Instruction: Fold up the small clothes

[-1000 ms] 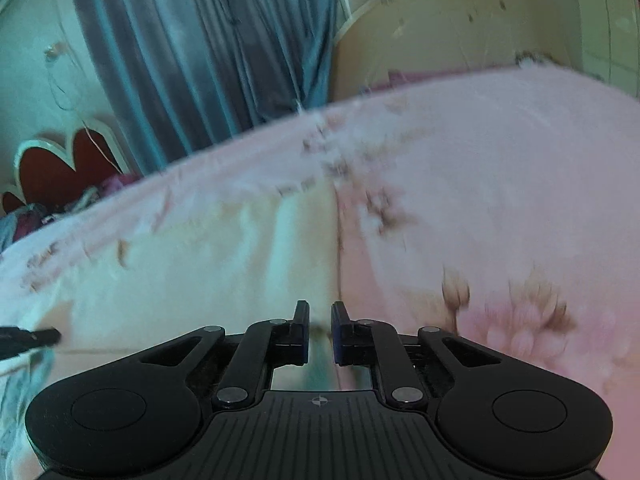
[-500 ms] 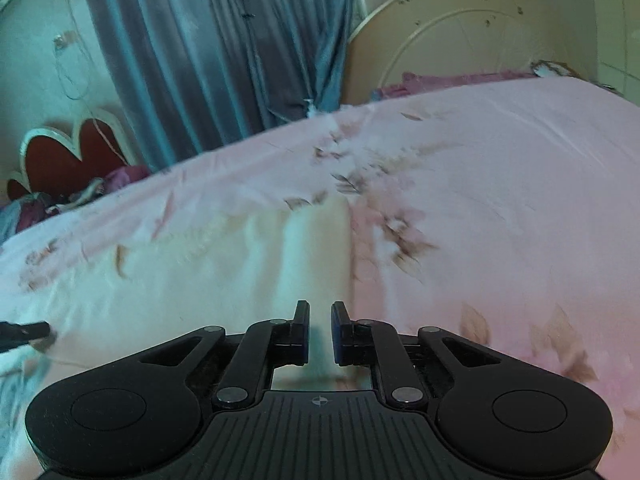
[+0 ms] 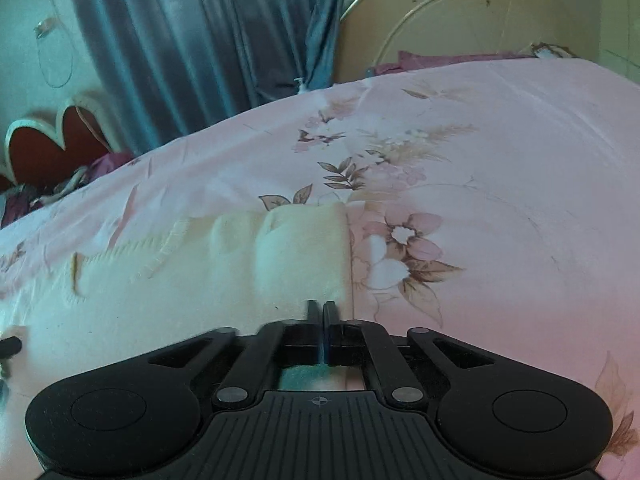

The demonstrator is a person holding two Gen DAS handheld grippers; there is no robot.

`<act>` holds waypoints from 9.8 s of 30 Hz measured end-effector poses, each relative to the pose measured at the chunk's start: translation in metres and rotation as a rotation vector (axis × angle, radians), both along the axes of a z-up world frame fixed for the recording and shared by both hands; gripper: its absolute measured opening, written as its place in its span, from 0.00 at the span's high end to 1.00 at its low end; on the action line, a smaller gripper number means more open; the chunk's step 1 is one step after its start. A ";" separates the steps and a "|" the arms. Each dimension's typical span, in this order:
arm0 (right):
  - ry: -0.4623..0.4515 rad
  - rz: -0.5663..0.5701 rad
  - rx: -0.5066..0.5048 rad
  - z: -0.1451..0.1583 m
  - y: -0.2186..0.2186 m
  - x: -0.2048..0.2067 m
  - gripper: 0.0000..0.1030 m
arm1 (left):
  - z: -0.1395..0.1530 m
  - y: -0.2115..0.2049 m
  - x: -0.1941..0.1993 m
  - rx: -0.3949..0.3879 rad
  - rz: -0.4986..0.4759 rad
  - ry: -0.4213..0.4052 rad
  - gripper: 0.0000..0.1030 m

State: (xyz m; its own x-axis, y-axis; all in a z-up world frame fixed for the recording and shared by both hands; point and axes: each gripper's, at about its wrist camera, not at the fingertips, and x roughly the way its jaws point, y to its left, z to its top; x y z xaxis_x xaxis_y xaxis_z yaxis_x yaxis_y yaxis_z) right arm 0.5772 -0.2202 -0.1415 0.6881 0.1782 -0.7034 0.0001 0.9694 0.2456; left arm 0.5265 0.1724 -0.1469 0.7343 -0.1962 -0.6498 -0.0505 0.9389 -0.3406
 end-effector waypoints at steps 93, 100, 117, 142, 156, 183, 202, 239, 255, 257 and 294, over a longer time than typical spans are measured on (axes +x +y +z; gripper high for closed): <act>-0.060 0.123 -0.059 0.062 0.116 -0.086 0.48 | -0.003 0.300 -0.206 -0.497 0.969 -0.210 0.87; -0.075 0.108 -0.043 0.066 0.104 -0.089 0.48 | 0.026 0.288 -0.193 -0.374 0.874 -0.221 0.97; -0.087 0.013 0.041 0.063 0.040 -0.100 0.48 | 0.074 -0.029 -0.037 -0.087 -0.009 -0.108 0.97; 0.010 0.118 0.329 0.041 0.050 -0.053 0.48 | 0.041 -0.026 -0.090 0.103 0.081 0.043 0.56; 0.066 0.229 0.200 0.017 0.119 -0.013 0.96 | 0.020 0.010 -0.068 0.072 0.126 0.076 0.66; -0.079 0.029 0.102 0.054 0.023 -0.051 0.96 | 0.023 0.000 -0.056 0.178 -0.028 0.064 0.92; -0.016 -0.073 -0.012 0.035 0.015 -0.065 0.80 | 0.038 0.006 -0.068 0.232 -0.023 0.030 0.72; -0.012 0.259 -0.034 0.016 0.135 0.004 0.78 | 0.028 -0.081 0.027 0.215 -0.218 -0.053 0.45; -0.046 0.234 -0.097 0.034 0.098 -0.050 0.56 | 0.040 -0.037 -0.023 0.223 -0.122 -0.089 0.47; -0.034 0.284 -0.087 0.030 0.113 -0.060 0.56 | 0.035 -0.054 -0.028 0.249 -0.173 -0.075 0.47; 0.009 0.005 -0.037 0.046 0.046 -0.124 0.63 | 0.032 -0.029 -0.081 0.351 -0.142 -0.018 0.33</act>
